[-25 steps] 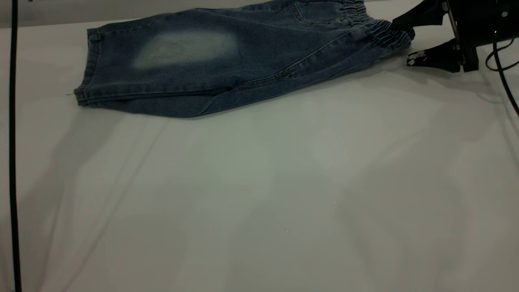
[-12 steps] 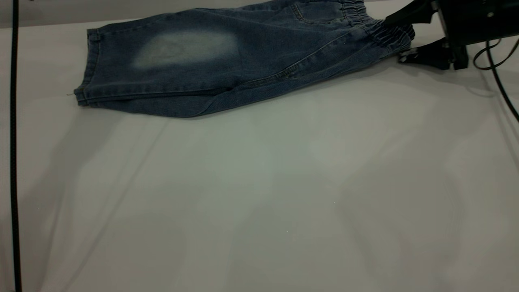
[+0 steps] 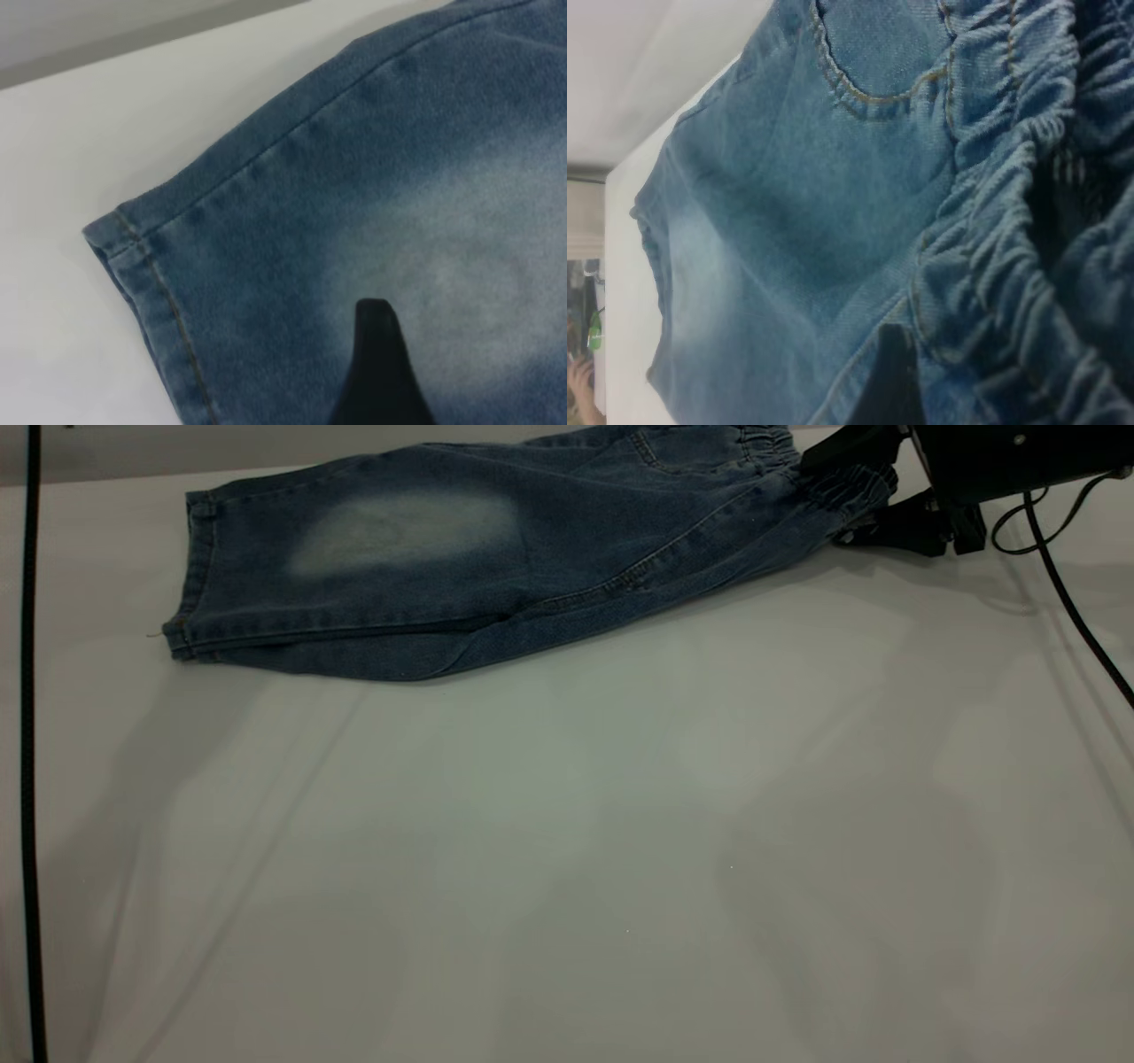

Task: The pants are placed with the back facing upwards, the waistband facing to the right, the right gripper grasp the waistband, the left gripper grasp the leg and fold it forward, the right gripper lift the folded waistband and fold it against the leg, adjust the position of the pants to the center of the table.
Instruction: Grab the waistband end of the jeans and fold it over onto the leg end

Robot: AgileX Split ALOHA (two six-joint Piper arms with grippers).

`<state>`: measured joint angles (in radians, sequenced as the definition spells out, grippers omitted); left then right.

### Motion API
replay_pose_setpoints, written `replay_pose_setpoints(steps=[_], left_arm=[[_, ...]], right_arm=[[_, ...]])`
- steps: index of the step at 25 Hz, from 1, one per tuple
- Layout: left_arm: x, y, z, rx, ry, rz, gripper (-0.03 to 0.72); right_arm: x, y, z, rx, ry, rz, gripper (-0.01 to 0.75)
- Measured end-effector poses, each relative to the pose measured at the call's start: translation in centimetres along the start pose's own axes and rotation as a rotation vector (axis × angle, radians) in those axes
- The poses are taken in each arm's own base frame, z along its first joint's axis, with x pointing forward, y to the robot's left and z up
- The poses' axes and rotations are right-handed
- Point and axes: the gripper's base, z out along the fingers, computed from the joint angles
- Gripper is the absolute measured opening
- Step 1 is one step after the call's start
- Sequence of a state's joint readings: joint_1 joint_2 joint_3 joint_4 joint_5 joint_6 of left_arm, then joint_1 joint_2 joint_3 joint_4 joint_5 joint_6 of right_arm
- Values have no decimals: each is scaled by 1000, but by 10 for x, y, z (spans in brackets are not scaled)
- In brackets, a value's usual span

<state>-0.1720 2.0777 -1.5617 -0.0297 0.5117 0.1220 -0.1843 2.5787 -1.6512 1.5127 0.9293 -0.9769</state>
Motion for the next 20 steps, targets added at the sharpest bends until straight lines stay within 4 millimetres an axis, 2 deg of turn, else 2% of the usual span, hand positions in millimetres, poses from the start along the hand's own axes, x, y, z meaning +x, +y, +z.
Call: replay_pose_setpoints(steps=[2,5,10,12,13,20], left_arm=[[0,0,0,0,0,0,464],[0,0,0,0,0,0,464],[-1,-6,0,7,-1,14,464],[-1,-14,0,17,-2,49,464],[-1,-19,0,23,-2,71,464],[-15,-57,5,73,-9,158,464]], right_arm=[[2,0,4,5,5,7,536],[3,0,7,21,11,-4,461],[4,1,7,16,16,-15,213],[3,4,5,8,18,-48,99],[2,6,4,7,19,-58,72],[-8,34,-14,66,38,-167,60]])
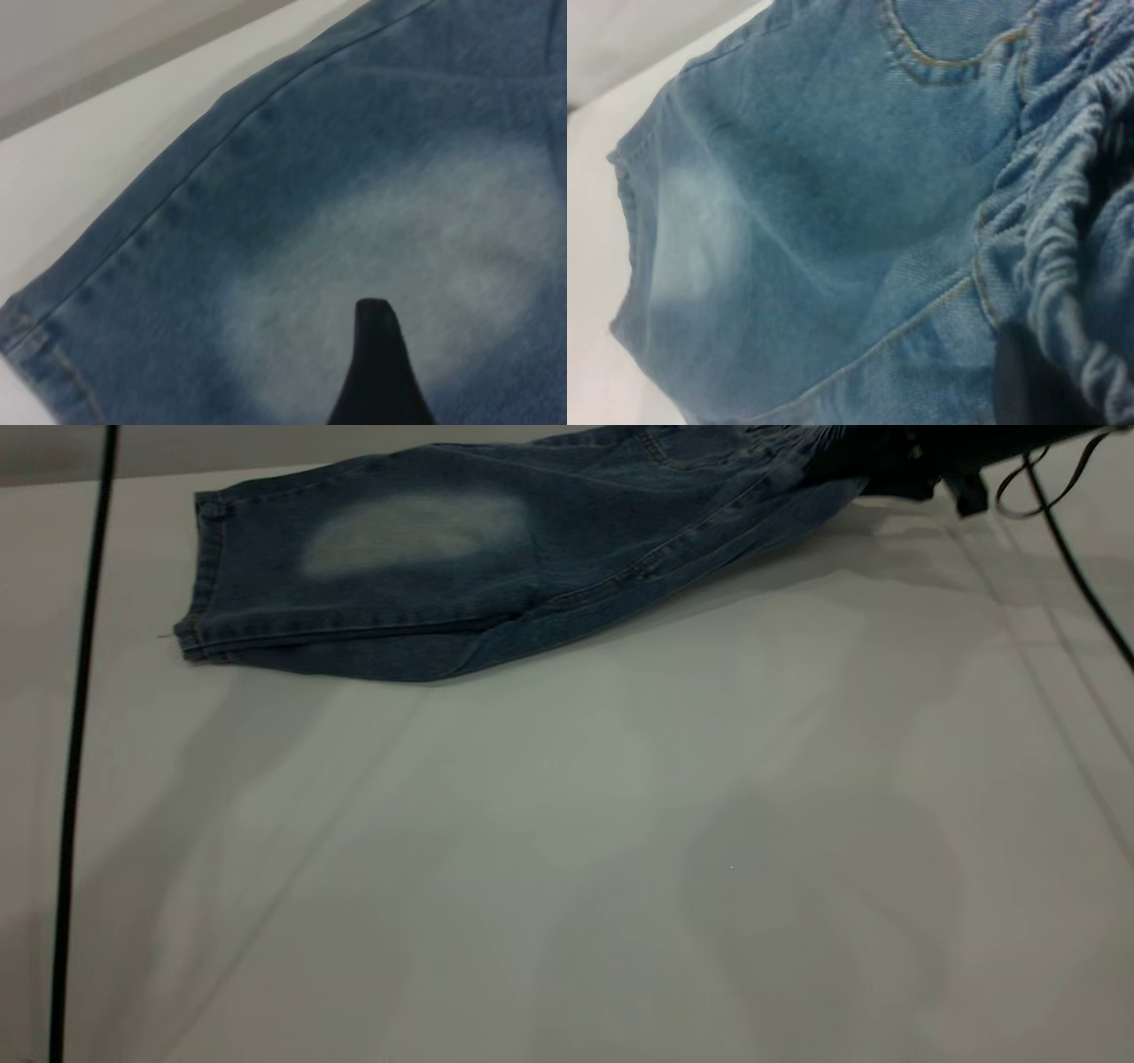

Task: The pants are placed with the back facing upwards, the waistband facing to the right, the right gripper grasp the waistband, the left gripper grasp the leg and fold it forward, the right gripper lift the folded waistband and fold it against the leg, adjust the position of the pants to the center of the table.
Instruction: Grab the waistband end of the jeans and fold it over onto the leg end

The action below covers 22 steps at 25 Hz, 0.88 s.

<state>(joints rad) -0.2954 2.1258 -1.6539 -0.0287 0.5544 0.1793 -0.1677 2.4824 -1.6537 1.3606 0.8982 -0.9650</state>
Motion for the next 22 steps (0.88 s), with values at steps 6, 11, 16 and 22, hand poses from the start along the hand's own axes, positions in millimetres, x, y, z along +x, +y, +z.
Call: replay_pose_setpoints(steps=[6,11,16,22], left_arm=[[-13,-23,27,46,70,30,464],[-23,-47,62,94,100,48,464],[-27,-77,96,122,104,97,464],[-15,-95,132,136,127,126,464]], right_arm=[[-10,21,-18,41,15,-87,60],[-8,33,-15,46,38,-122,60],[-4,40,-8,38,59,-137,60],[0,46,-3,13,86,-140,60]])
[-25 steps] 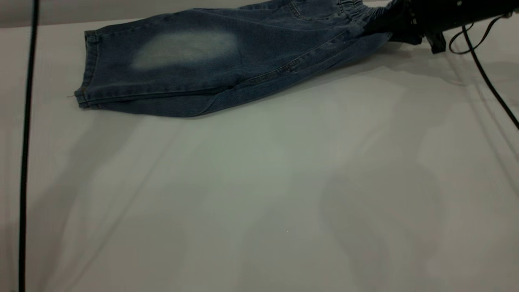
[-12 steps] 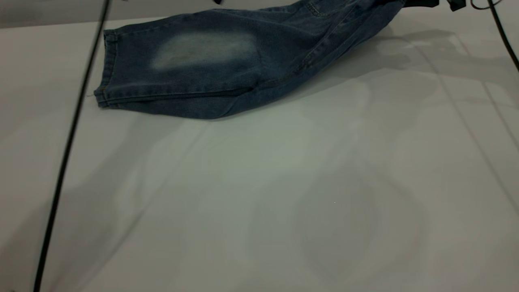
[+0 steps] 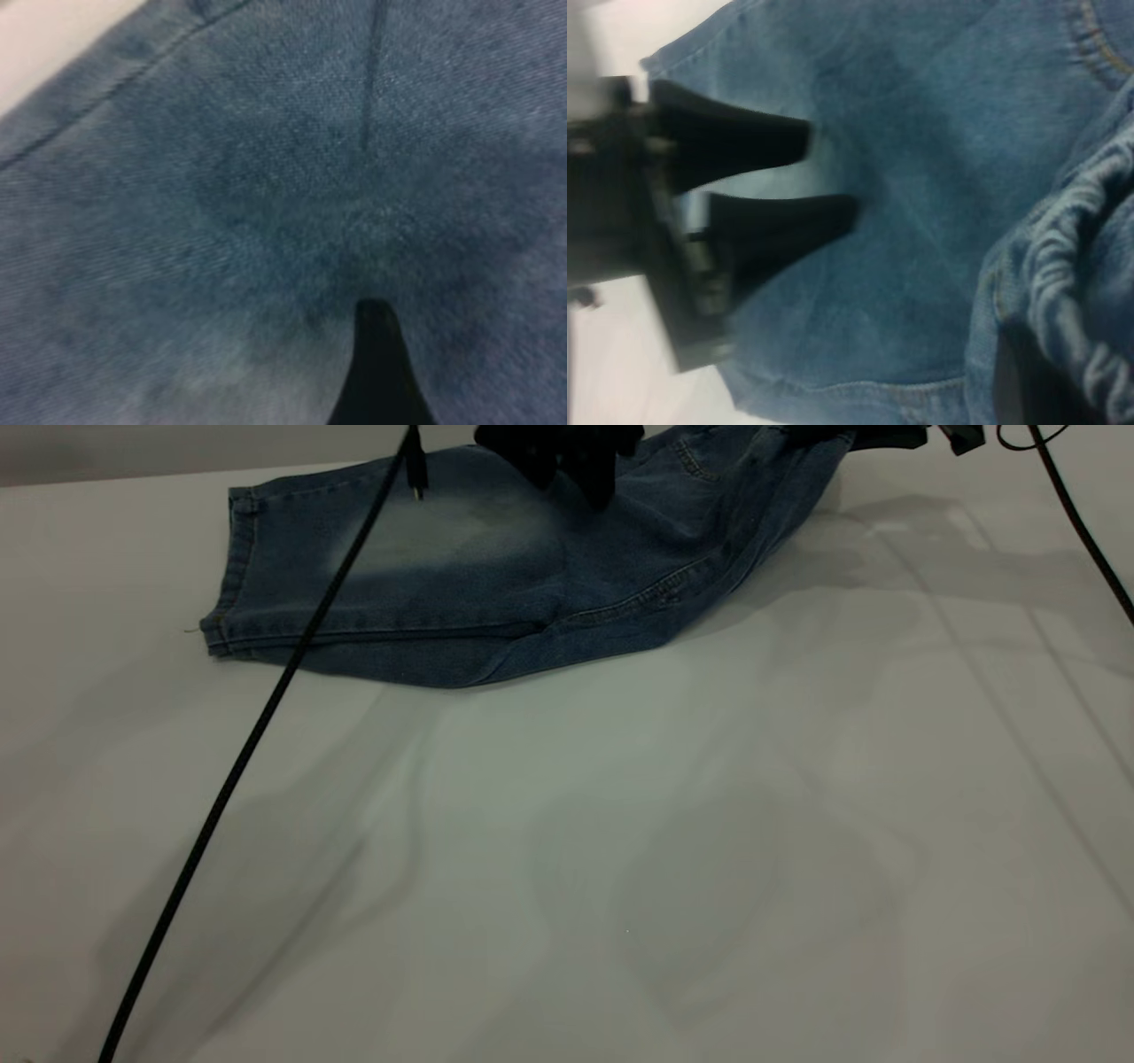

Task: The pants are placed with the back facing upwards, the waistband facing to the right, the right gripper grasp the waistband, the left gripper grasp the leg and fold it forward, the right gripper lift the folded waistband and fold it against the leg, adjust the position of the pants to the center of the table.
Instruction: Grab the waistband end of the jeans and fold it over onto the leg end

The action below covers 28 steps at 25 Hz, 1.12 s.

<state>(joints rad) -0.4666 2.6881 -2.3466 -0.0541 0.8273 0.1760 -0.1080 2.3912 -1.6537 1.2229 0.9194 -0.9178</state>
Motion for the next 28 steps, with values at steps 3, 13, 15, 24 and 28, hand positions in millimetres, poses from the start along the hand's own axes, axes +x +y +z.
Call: replay_pose_setpoints(steps=[3,13,15,24,28], left_arm=[[8,-1,12,1,32,6,464],[9,-2,15,2,32,11,464],[9,-2,15,2,31,11,464],[10,-2,15,6,42,9,464],[11,0,6,-15,99,37,464]], right_arm=[[0,0,1,-3,3,4,60],[-13,37,-19,-63,-22,-54,60],[-16,49,-25,-74,-30,-80,60],[-7,84,-10,-139,47,-152,60],[-7,84,-10,-140,49,-152,60]])
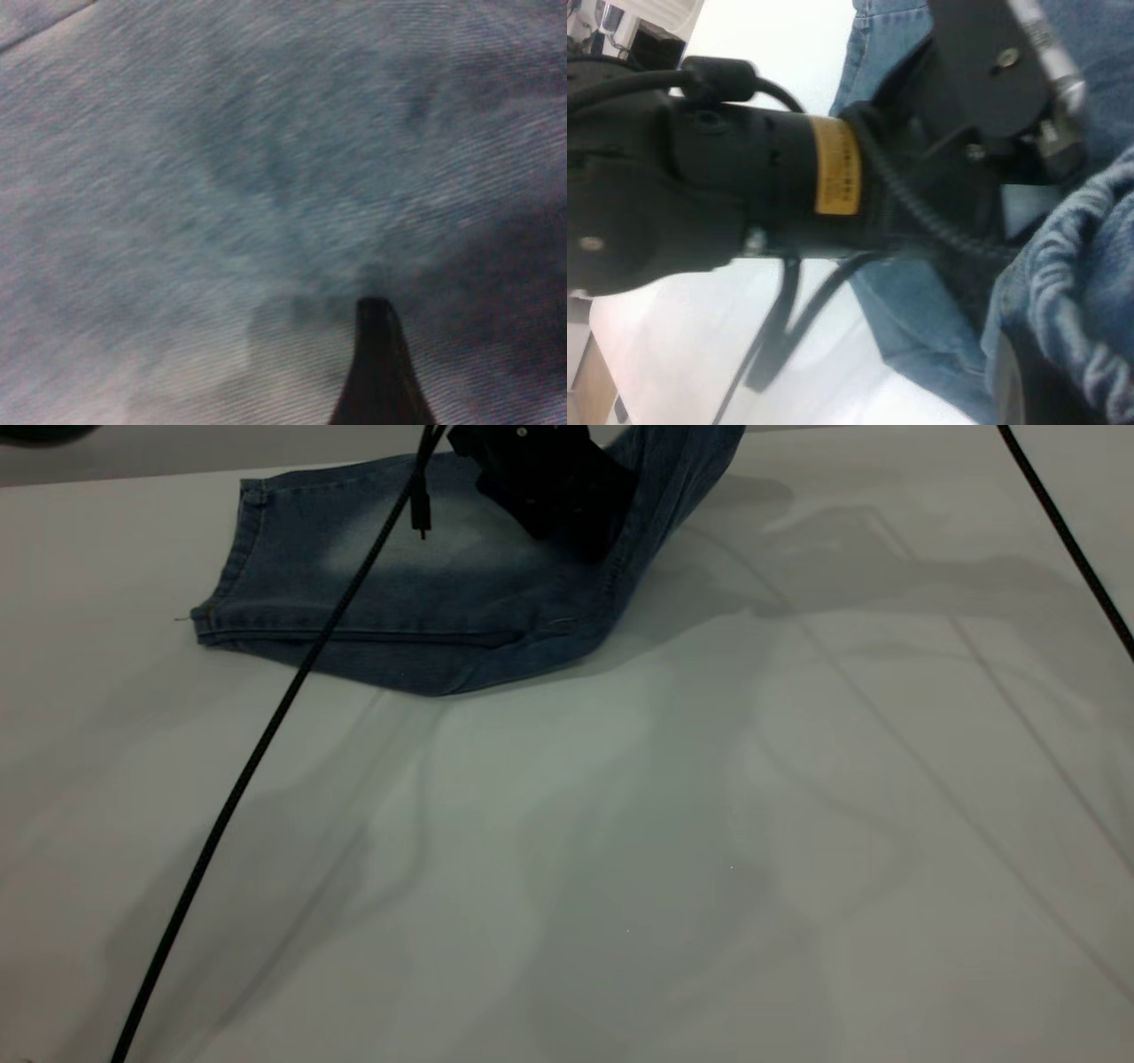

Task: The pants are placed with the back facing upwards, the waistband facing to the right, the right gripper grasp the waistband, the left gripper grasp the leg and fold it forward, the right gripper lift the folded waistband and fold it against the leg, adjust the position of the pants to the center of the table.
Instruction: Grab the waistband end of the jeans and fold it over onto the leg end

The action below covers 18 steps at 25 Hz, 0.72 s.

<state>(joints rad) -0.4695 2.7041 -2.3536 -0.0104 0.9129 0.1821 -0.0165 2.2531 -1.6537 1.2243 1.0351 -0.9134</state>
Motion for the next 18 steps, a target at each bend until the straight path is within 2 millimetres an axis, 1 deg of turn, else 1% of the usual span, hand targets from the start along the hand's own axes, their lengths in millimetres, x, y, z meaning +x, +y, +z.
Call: replay_pose_setpoints(steps=[2,6,9,11,13,18], left_arm=[[-3,4,-10,-40,9,30,464],[-14,13,-41,-116,25,70,464],[-16,18,-61,-126,65,60,464],[-15,25,-71,-150,100,55,464],[-13,36,-75,-171,109,39,464],[-3,70,-76,-151,117,-61,464]], right_arm=[[0,-1,-1,2,-3,2,60],[0,-1,-1,2,-5,4,60],[-1,-1,-1,3,-8,8,60],[-1,-2,-1,5,-10,8,60],[-1,-2,-1,5,-10,8,60],[-1,-2,-1,9,-11,8,60]])
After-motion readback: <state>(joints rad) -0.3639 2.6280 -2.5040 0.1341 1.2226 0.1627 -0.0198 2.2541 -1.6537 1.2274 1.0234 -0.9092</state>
